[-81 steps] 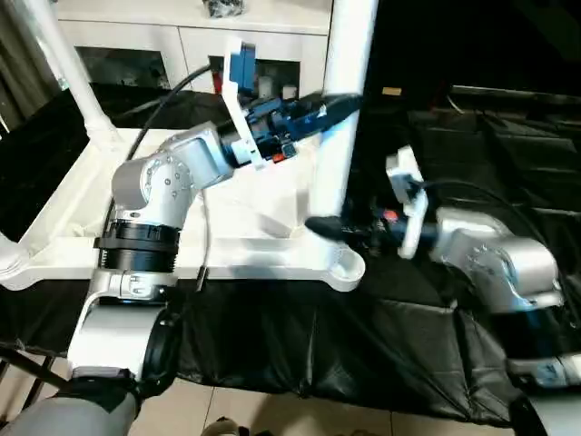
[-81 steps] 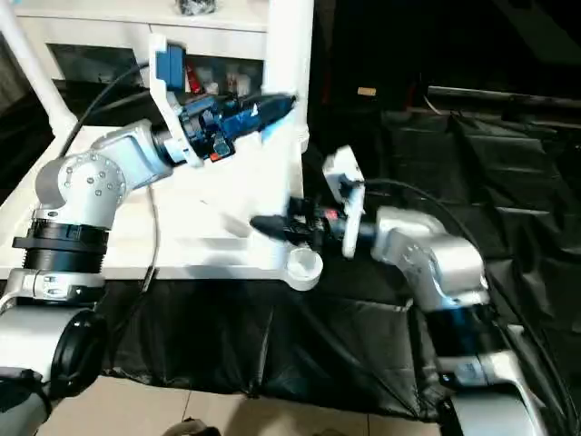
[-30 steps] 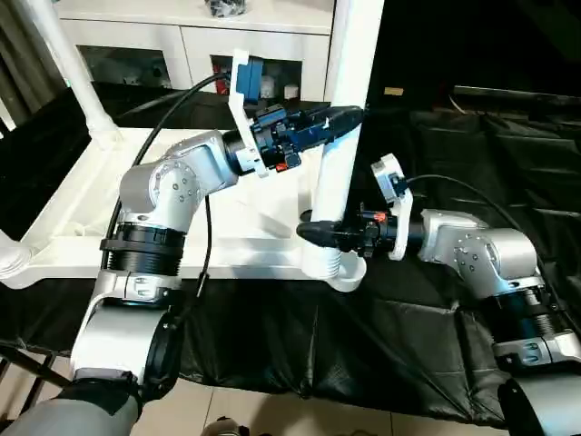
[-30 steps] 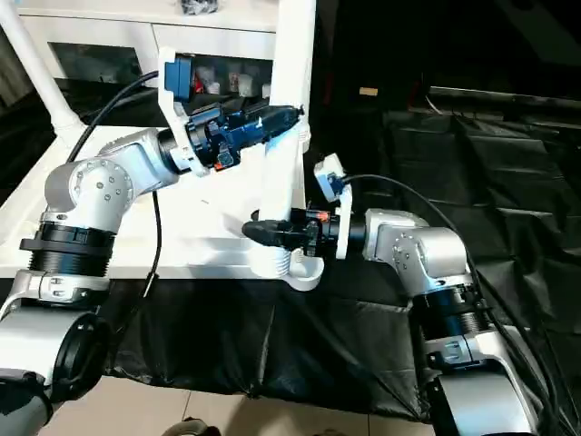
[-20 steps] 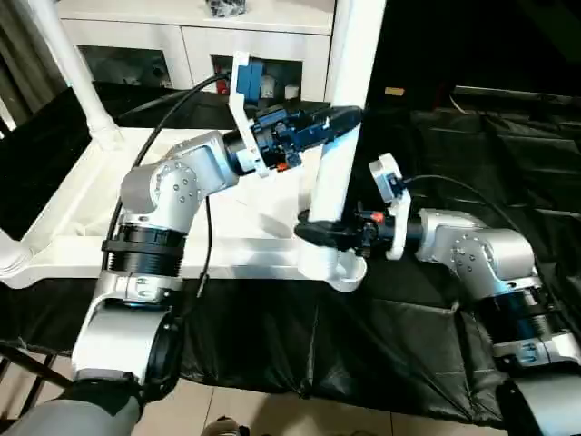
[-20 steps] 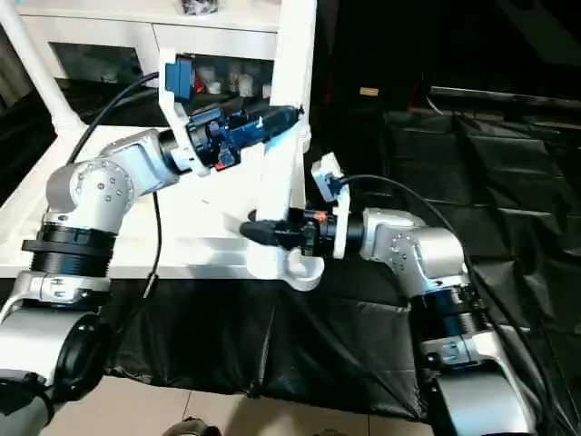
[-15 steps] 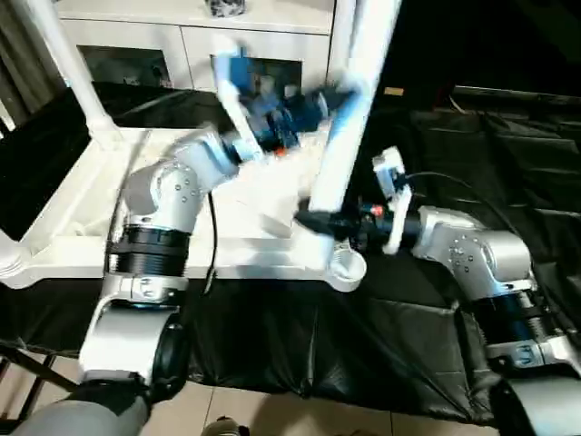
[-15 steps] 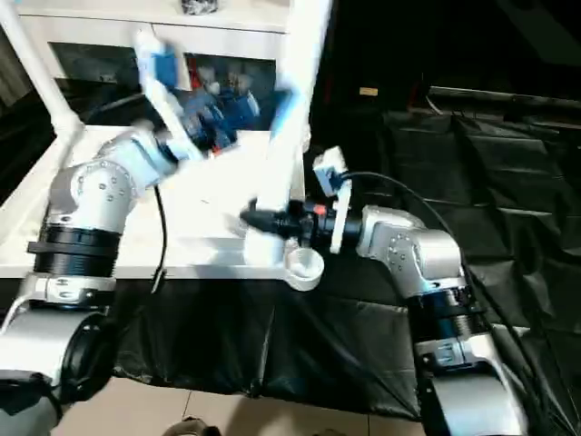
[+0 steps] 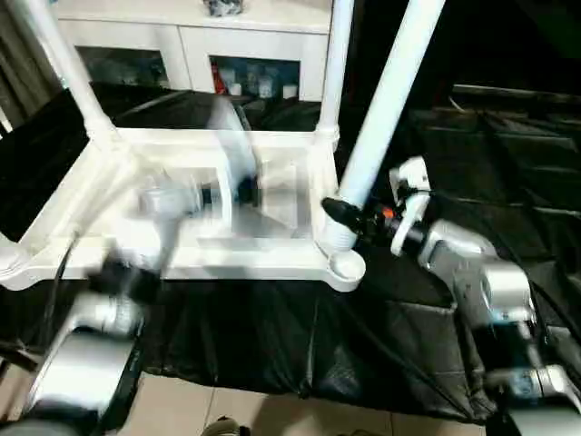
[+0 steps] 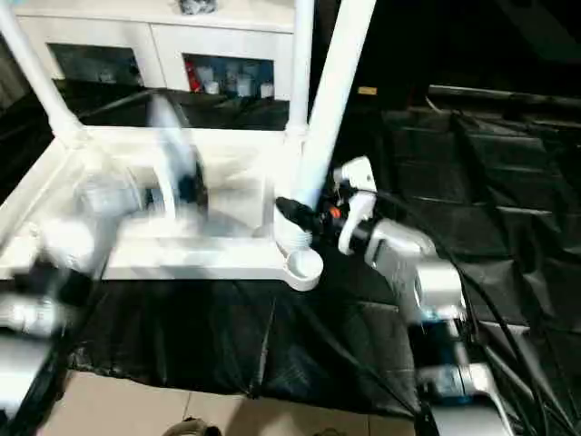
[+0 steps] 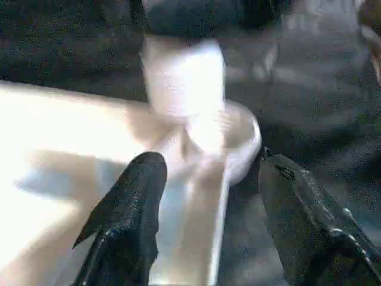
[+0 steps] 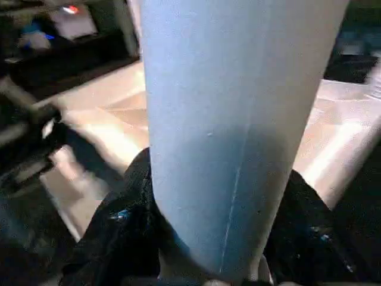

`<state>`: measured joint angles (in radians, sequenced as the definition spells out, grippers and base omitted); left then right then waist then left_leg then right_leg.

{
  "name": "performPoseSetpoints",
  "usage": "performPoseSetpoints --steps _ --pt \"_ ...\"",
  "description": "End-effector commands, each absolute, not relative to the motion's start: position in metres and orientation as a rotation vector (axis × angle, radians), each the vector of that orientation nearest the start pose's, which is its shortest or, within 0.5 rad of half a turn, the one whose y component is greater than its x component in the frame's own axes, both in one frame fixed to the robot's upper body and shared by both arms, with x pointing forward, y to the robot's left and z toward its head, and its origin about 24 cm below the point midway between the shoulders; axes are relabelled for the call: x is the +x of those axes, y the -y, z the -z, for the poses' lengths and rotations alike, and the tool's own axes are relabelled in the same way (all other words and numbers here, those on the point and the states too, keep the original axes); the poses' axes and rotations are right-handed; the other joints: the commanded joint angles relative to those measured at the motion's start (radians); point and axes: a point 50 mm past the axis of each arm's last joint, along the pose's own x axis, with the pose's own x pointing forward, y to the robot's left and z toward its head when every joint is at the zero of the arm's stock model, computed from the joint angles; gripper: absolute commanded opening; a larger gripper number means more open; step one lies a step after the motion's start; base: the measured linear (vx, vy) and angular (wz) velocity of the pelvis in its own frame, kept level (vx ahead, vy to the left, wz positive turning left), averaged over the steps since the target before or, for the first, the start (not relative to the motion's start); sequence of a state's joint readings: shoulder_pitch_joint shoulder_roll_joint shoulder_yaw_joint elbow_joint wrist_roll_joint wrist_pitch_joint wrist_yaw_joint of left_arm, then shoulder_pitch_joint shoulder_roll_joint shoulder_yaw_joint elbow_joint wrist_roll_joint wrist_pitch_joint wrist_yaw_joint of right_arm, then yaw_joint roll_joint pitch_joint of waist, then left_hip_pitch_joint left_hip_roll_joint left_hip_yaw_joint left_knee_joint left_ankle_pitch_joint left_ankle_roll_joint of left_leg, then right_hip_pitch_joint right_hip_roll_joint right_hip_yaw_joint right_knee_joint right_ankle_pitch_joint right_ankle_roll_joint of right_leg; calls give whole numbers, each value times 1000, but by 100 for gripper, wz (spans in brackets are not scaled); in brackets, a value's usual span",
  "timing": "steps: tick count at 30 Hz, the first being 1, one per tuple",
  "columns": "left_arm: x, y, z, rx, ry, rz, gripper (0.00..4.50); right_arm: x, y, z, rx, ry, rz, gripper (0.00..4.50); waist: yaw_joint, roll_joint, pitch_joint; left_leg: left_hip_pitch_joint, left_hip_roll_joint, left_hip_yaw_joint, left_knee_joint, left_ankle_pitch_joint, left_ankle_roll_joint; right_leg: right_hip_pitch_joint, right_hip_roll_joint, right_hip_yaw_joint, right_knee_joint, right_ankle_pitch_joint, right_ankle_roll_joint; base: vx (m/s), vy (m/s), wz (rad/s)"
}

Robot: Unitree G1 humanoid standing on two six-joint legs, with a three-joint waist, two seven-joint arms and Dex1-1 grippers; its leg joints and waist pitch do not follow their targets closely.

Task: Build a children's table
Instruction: Insert table leg to table base

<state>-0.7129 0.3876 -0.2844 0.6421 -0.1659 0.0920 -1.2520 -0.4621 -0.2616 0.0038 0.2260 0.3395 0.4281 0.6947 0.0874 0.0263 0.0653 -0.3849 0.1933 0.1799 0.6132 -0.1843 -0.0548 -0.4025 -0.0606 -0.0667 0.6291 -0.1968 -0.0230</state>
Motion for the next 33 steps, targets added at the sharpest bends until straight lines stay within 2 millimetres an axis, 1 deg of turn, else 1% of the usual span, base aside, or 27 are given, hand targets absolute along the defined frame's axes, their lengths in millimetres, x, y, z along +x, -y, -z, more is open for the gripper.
performPoseSetpoints --steps 1,2,3,4,5,6,7,8,9,11,12,13,16,17,19,21,22,23,25,26,27,28,29,30,31,32,33 --pt "335 -128 -88 383 -320 1395 281 321 144 -101 91 -134 -761 190 -9 18 -83 26 36 -14 -70 -144 -19 59 -77 52 -73 -68 -214 0 0 0" --pt "335 -129 -81 405 -347 1388 281 319 144 -100 94 -134 -755 190 -10 16 -83 24 35 -15 -70 -149 -19 62 -77 52 -72 -69 -214 0 0 0" --pt "335 -131 -69 459 -387 1369 281 316 143 -99 89 -137 -746 190 -12 17 -82 24 34 -15 -70 -160 -15 62 -78 53 -75 -83 -210 0 0 0" --pt "335 -131 -67 470 -393 1363 281 316 143 -98 86 -138 -745 190 -13 17 -83 22 31 -16 -69 -158 -11 64 -77 53 -77 -86 -205 0 0 0" --pt "336 -132 -63 480 -406 1349 281 314 142 -97 80 -143 -747 190 -13 16 -83 23 31 -15 -68 -159 -13 65 -77 53 -76 -88 -203 0 0 0" --pt "338 -132 -61 492 -403 1326 281 313 141 -97 74 -144 -746 190 -14 19 -84 22 31 -16 -68 -152 -9 66 -78 53 -76 -91 -200 0 0 0" --pt "341 -133 -59 486 -406 1299 254 311 140 -96 67 -143 -749 190 -16 18 -85 21 30 -16 -67 -151 -6 66 -79 53 -77 -92 -200 0 0 0" --pt "342 -134 -59 479 -411 1291 254 310 139 -96 63 -142 -752 190 -17 20 -84 20 29 -16 -67 -151 -4 66 -78 53 -79 -95 -199 0 0 0" --pt "342 -134 -59 480 -413 1294 247 310 139 -95 59 -142 -752 190 -20 21 -85 22 31 -17 -68 -162 -6 64 -79 52 -79 -105 -211 0 0 0" --pt "342 -134 -59 487 -412 1299 243 309 139 -95 56 -141 -749 190 -23 20 -84 22 32 -18 -68 -168 -5 64 -80 52 -79 -109 -218 0 0 0" --pt "342 -135 -59 466 -424 1321 220 309 140 -95 53 -141 -746 190 -28 21 -82 20 31 -18 -69 -168 1 64 -78 52 -81 -113 -222 0 0 0" --pt "342 -135 -59 466 -424 1321 211 309 140 -95 53 -141 -746 190 -29 21 -83 20 31 -18 -68 -168 2 64 -79 52 -80 -111 -223 0 0 0" --pt "341 -136 -61 421 -431 1356 207 308 140 -95 50 -145 -748 190 -29 21 -84 20 32 -17 -67 -154 11 65 -81 53 -78 -102 -231 0 0 0" --pt "341 -137 -62 401 -438 1382 191 307 140 -95 48 -149 -754 190 -29 19 -85 19 32 -17 -67 -149 15 65 -80 53 -78 -93 -234 0 0 0" --pt "340 -138 -61 394 -448 1402 167 306 139 -94 45 -155 -763 190 -29 20 -84 19 32 -17 -67 -144 20 65 -80 53 -77 -82 -236 0 0 0" --pt "340 -140 -58 395 -461 1398 163 305 137 -94 42 -159 -775 190 -29 19 -84 19 31 -17 -67 -148 23 66 -81 52 -78 -88 -237 0 0 0" --pt "340 -140 -58 382 -462 1400 154 305 137 -95 41 -160 -780 190 -29 17 -84 21 32 -16 -67 -153 22 65 -81 52 -78 -94 -238 0 0 0" --pt "339 -140 -58 373 -462 1403 125 305 137 -95 40 -160 -783 190 -29 18 -83 20 31 -16 -67 -154 23 65 -82 52 -79 -98 -238 0 0 0" --pt "339 -141 -58 351 -462 1405 118 304 135 -94 40 -169 -800 190 -28 16 -83 20 33 -16 -67 -151 25 65 -82 53 -79 -105 -239 0 0 0" --pt "339 -141 -58 348 -462 1403 118 303 134 -94 36 -172 -811 190 -28 17 -83 20 33 -16 -67 -150 25 65 -82 53 -79 -104 -240 0 0 0" --pt "339 -142 -57 343 -463 1404 98 302 133 -94 35 -178 -826 190 -28 13 -83 20 34 -16 -68 -152 26 64 -82 53 -78 -105 -242 0 0 0" --pt "339 -142 -57 343 -463 1404 98 302 133 -94 36 -178 -827 190 -28 13 -83 20 34 -16 -68 -152 26 64 -82 53 -78 -105 -242 0 0 0" --pt "339 -143 -57 340 -464 1405 73 302 132 -94 38 -181 -833 190 -27 16 -83 19 34 -16 -67 -150 28 64 -83 53 -79 -108 -242 0 0 0" --pt "338 -144 -56 342 -471 1406 70 301 132 -93 34 -185 -841 190 -27 14 -83 20 34 -15 -67 -150 29 64 -83 53 -79 -108 -241 0 0 0" --pt "338 -144 -56 345 -474 1405 63 301 131 -93 33 -186 -842 190 -26 15 -83 19 34 -15 -67 -147 28 64 -83 53 -78 -104 -240 0 0 0" --pt "338 -145 -55 347 -477 1406 51 301 131 -93 32 -187 -842 190 -27 12 -83 19 34 -15 -67 -146 29 64 -82 53 -78 -103 -240 0 0 0" --pt "338 -145 -54 342 -477 1406 37 301 130 -93 34 -190 -844 190 -27 14 -83 19 33 -15 -67 -142 31 63 -82 53 -78 -103 -239 0 0 0"
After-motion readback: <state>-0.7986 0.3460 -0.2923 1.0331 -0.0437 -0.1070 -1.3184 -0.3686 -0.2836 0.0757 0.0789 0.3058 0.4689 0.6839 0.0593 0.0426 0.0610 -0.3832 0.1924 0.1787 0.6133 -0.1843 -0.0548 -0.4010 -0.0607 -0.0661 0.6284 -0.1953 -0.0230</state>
